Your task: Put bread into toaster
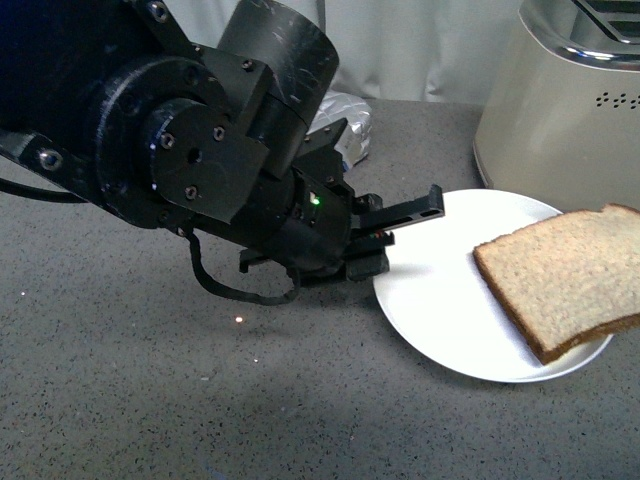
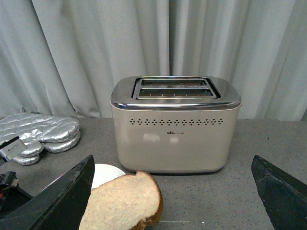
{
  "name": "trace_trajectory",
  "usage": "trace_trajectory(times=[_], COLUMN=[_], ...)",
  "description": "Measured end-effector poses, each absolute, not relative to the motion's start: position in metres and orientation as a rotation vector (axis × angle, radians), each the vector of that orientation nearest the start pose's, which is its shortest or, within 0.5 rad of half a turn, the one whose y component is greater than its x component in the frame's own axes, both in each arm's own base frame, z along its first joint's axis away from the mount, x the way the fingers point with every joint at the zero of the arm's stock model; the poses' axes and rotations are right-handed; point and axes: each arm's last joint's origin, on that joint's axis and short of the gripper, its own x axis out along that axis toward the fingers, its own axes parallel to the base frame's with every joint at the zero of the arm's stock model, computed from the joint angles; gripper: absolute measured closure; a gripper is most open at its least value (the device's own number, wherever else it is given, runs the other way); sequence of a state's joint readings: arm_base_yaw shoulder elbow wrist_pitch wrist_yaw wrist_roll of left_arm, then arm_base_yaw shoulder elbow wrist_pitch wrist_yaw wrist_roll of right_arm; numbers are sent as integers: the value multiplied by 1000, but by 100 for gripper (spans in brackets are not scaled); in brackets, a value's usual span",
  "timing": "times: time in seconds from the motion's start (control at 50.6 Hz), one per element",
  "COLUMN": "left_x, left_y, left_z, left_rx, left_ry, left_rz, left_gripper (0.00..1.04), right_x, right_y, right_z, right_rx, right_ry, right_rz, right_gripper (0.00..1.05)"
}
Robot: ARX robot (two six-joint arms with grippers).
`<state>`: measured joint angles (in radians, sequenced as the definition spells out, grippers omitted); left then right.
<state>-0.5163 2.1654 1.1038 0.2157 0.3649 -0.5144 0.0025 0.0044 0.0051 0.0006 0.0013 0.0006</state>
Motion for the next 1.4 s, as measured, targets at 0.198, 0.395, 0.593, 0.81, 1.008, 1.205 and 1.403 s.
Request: trace_trajectory(times=[0.198, 0.395, 0.593, 0.81, 1.008, 1.205, 1.403], left_x=[337, 340, 345, 316, 244, 189, 141], left_y=[-219, -211, -153, -36, 63, 104, 50], left_z=[62, 60, 79, 105, 123, 124, 155], left_rx=[-368, -374, -450, -519, -655, -553, -75], left_ry=[1081, 1077, 1021, 950, 879, 528, 87], left_rz=[-595, -550, -442, -254, -70, 60, 36], left_gripper=[100, 72, 32, 7, 7, 19, 58], right_x=[98, 98, 98, 98, 98, 98, 98], right_y=[0, 0, 0, 0, 0, 0, 0], right_z=[165, 165, 165, 165, 165, 165, 165], right_rx=[1, 1, 1, 1, 1, 1, 1], right_ry=[-1, -1, -1, -1, -1, -1, -1], right_rz=[1, 2, 2, 2, 2, 2, 3], right_gripper=[9, 9, 9, 9, 9, 9, 9])
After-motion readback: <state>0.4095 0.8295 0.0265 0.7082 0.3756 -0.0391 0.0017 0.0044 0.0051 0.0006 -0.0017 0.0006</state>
